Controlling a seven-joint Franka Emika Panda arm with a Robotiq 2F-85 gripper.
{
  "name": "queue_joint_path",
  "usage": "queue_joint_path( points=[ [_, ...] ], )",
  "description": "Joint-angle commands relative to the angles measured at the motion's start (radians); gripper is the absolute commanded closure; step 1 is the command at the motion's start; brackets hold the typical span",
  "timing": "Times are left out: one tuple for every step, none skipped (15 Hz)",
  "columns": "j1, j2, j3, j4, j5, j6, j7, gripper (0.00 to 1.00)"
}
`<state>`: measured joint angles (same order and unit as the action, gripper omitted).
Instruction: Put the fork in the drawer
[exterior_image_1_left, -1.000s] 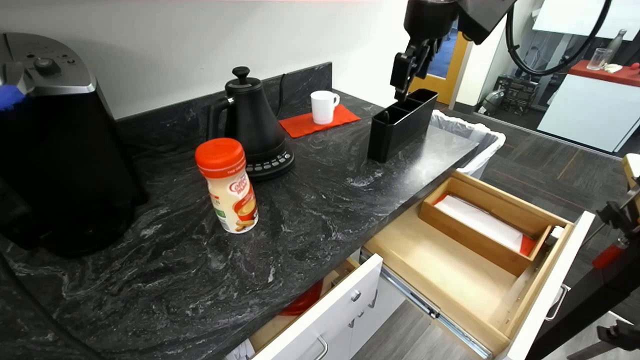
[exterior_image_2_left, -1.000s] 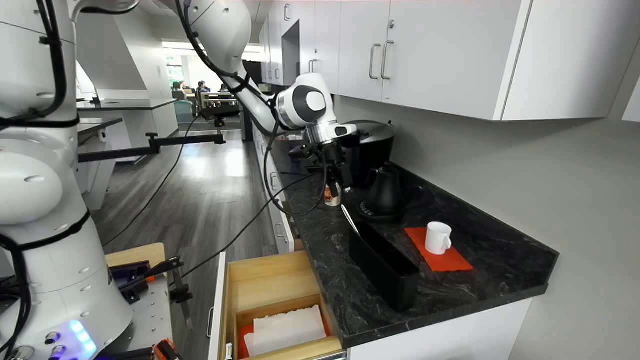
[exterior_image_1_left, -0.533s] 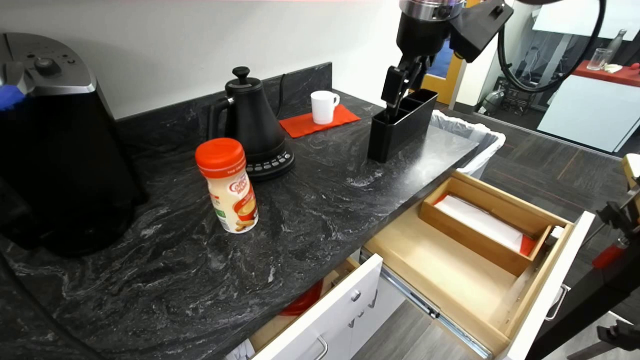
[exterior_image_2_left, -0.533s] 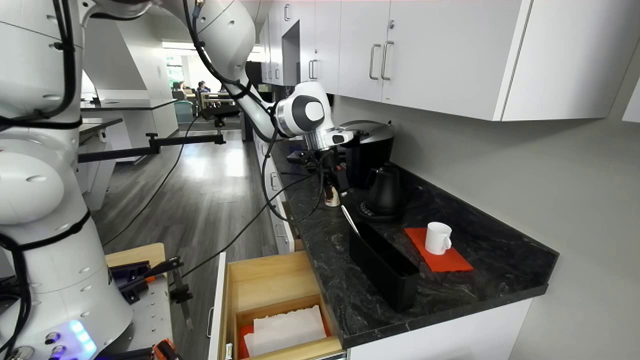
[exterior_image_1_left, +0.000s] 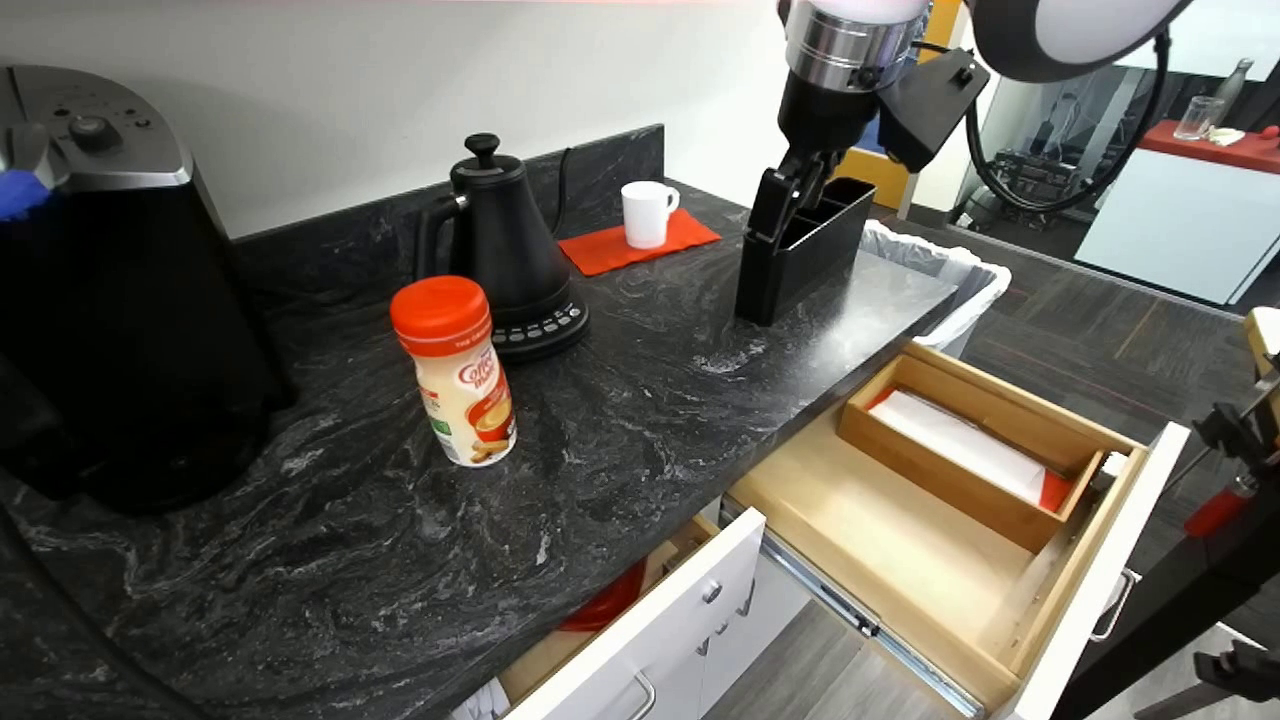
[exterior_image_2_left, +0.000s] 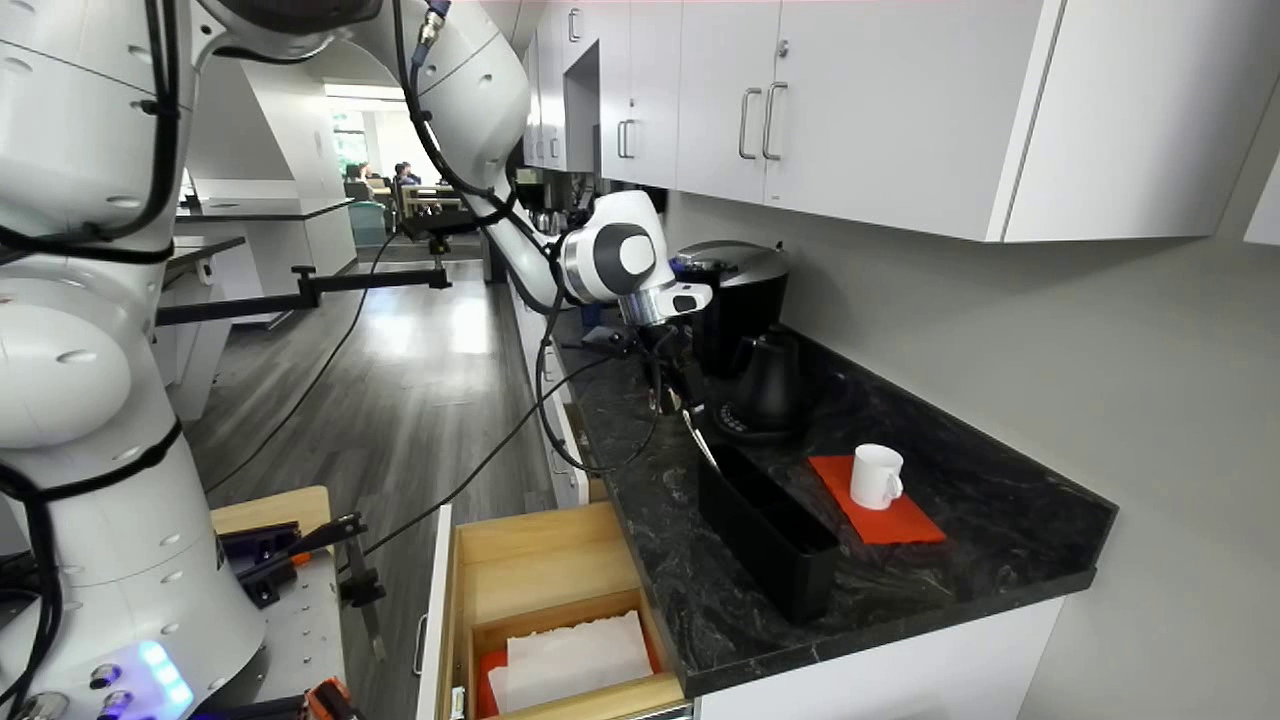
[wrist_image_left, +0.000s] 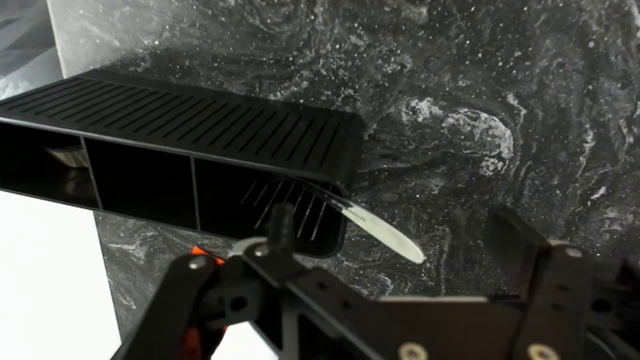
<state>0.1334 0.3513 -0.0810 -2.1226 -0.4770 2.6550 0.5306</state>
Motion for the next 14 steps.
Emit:
queue_joint_path(
  points=[
    [0.048, 0.029, -0.064, 0.010, -0.052, 0.064, 0.006, 0.33],
    [0.057, 0.035, -0.077, 0.012, -0.059, 0.077, 0.008, 0.40],
    [0.065, 0.040, -0.088, 0.012, -0.062, 0.089, 0.007, 0.47],
    [0.073, 0.043, -0.100, 0.011, -0.067, 0.097, 0.008, 0.54],
    [0.080, 0.044, -0.109, 0.009, -0.071, 0.105, 0.009, 0.61],
    [0.086, 0.045, -0.118, 0.008, -0.072, 0.110, 0.010, 0.67],
    [0.091, 0.047, -0.127, 0.008, -0.074, 0.115, 0.012, 0.73],
    [0.096, 0.047, -0.134, 0.007, -0.073, 0.117, 0.012, 0.80],
    [0.101, 0.049, -0.141, 0.007, -0.074, 0.120, 0.013, 0.85],
    [0.105, 0.048, -0.148, 0.007, -0.074, 0.120, 0.013, 0.93],
    [0.108, 0.047, -0.154, 0.006, -0.075, 0.119, 0.013, 0.98],
    [0.111, 0.046, -0.161, 0.007, -0.078, 0.118, 0.014, 1.00],
    [0.116, 0.045, -0.171, 0.008, -0.086, 0.116, 0.017, 1.00],
    [0.128, 0.042, -0.193, 0.015, -0.115, 0.111, 0.036, 1.00]
  ],
)
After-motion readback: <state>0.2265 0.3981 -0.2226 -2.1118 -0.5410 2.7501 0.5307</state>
